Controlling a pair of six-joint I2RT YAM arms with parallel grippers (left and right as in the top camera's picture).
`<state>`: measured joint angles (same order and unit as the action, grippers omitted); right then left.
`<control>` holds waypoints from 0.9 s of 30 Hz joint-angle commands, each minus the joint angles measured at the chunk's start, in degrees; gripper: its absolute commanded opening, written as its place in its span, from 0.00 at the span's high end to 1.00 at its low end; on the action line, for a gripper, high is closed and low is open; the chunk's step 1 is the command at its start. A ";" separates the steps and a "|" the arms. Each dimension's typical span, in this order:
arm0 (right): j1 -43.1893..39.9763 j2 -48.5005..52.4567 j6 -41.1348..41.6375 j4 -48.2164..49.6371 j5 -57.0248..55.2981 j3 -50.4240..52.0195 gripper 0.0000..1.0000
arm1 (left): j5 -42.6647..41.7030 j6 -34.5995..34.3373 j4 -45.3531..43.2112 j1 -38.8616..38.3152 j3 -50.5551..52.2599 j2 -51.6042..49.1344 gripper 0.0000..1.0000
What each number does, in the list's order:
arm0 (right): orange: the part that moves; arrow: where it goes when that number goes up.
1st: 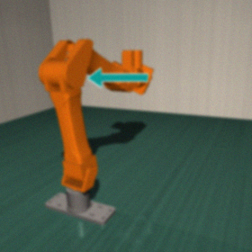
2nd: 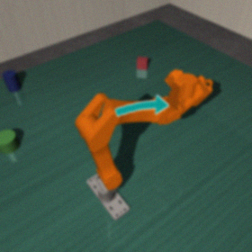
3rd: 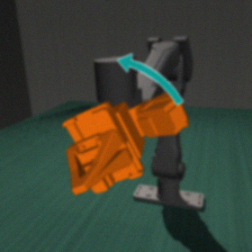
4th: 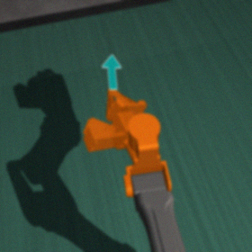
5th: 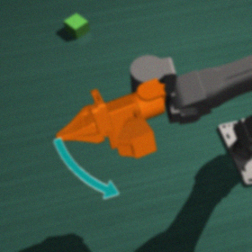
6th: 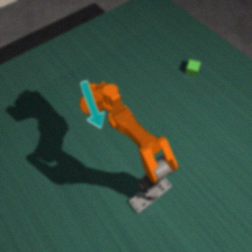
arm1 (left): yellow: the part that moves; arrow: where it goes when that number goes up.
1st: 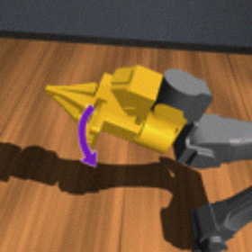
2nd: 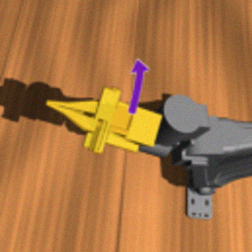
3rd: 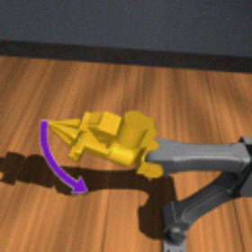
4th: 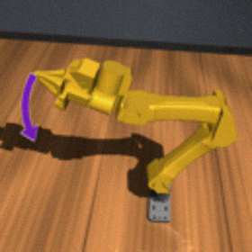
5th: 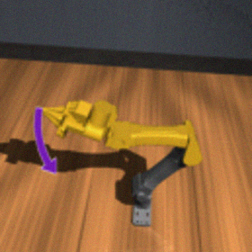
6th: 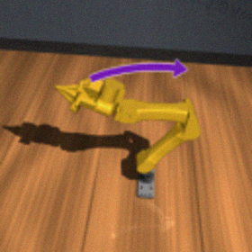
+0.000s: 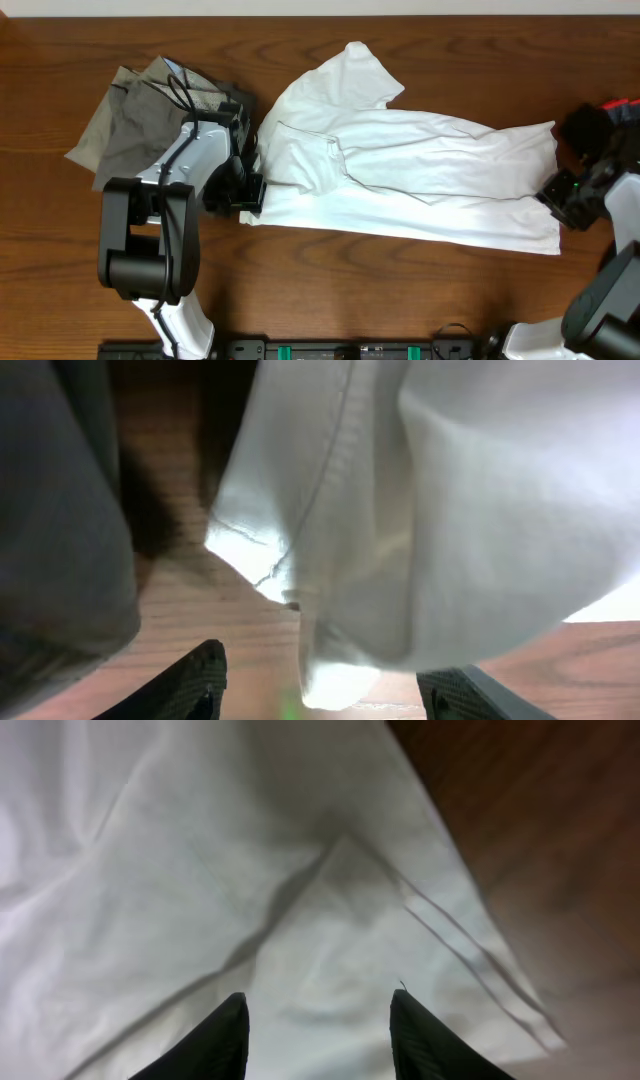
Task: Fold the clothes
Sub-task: 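Pull the shirt's ends apart with both grippers to straighten the folded shirt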
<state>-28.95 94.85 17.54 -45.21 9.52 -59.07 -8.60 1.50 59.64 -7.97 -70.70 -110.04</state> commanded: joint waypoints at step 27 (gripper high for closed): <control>0.90 5.62 5.57 2.91 2.25 0.24 0.50 | -0.76 0.11 -0.83 0.28 -3.72 12.46 0.28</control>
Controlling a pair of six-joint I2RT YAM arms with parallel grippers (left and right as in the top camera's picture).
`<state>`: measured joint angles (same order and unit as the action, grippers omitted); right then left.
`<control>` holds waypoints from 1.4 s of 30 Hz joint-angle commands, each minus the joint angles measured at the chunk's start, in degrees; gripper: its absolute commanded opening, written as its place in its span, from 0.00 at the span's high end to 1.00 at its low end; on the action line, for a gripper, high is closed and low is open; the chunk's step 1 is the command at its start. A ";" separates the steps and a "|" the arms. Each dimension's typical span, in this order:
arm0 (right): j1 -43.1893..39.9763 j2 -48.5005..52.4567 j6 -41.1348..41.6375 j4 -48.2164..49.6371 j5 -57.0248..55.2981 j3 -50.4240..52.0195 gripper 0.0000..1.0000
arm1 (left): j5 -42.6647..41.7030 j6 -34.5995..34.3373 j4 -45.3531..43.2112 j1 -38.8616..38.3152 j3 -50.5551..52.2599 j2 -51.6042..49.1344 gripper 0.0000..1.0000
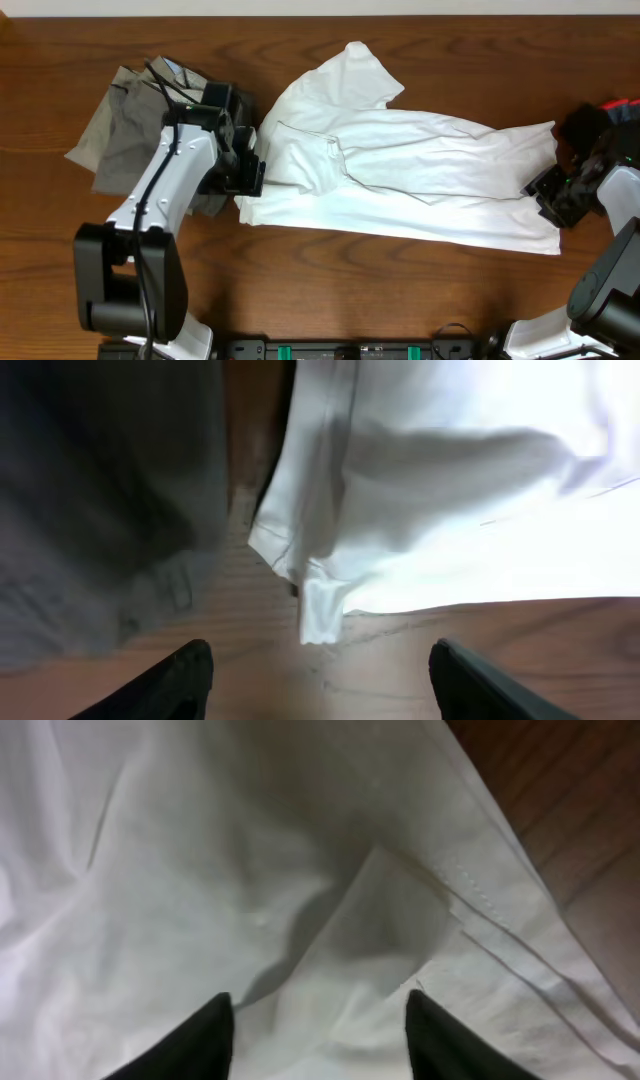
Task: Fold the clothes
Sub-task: 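Pull the shirt's ends apart with both grippers to straighten the folded shirt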
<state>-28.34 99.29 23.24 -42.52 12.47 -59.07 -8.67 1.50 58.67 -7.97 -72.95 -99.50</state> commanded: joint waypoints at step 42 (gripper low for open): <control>-2.51 2.95 -8.46 0.92 12.94 1.64 0.99 | -4.39 0.11 -3.48 0.28 -1.51 6.82 0.27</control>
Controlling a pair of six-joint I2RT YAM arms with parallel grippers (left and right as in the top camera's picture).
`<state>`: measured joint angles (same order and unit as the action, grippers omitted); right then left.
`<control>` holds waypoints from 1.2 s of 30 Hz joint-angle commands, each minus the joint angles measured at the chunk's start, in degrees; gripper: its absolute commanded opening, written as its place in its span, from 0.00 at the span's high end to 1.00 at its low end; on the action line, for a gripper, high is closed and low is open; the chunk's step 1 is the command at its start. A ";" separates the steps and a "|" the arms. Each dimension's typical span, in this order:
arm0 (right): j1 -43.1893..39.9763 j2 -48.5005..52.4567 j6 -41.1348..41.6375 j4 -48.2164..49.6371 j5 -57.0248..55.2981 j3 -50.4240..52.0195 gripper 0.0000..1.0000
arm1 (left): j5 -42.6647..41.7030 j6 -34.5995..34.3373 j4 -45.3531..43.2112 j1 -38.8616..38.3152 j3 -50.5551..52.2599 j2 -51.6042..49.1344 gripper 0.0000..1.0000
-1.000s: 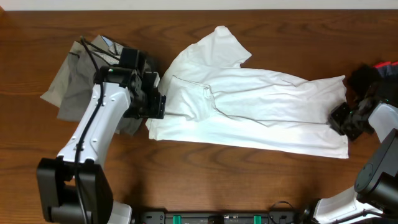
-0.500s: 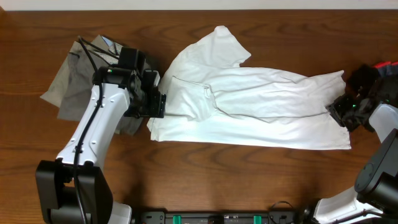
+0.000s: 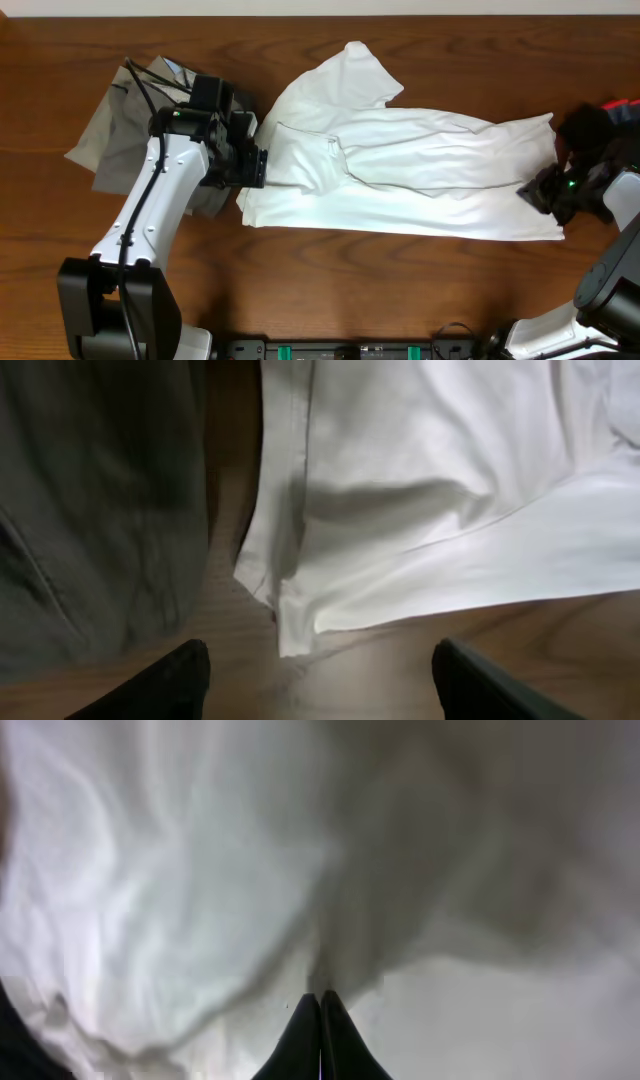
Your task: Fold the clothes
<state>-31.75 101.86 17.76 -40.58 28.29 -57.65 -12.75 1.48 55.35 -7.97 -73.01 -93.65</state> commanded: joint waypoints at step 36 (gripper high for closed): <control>1.01 0.00 11.45 44.37 16.28 11.63 0.99 | -2.91 0.15 0.79 0.28 -1.44 0.96 0.26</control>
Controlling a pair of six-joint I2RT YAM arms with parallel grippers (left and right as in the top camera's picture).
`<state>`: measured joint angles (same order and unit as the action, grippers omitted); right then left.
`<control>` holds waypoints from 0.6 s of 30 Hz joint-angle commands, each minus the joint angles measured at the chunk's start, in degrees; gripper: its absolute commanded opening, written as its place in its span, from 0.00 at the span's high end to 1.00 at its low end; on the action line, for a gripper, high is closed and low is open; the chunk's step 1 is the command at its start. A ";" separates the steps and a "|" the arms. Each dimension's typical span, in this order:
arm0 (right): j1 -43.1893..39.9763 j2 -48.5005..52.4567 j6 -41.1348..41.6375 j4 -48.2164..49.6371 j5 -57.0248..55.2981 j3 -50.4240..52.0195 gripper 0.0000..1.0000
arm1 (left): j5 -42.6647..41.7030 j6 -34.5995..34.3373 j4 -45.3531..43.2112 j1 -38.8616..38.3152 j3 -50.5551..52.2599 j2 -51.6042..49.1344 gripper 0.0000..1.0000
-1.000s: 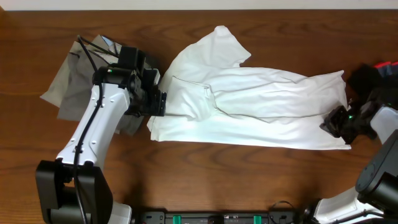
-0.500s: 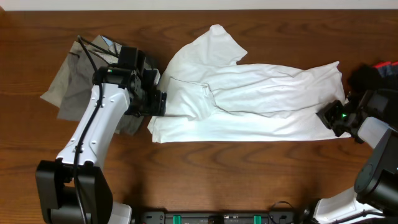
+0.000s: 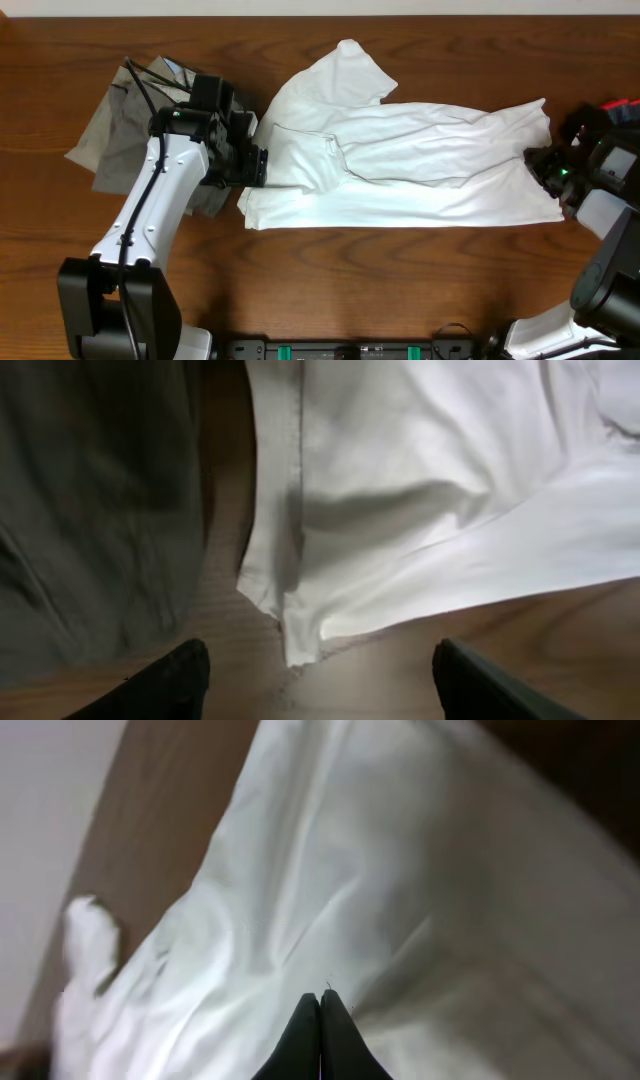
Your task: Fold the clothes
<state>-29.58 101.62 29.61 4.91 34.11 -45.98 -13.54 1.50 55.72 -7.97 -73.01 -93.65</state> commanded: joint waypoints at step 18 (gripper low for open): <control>22.84 -0.15 -21.53 -26.16 0.55 -0.04 0.95 | -3.98 1.84 -8.70 -6.86 6.08 -2.80 0.43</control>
<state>-10.04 101.62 11.11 -22.04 40.80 -46.00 -16.93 3.01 48.64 -14.24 -70.04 -94.21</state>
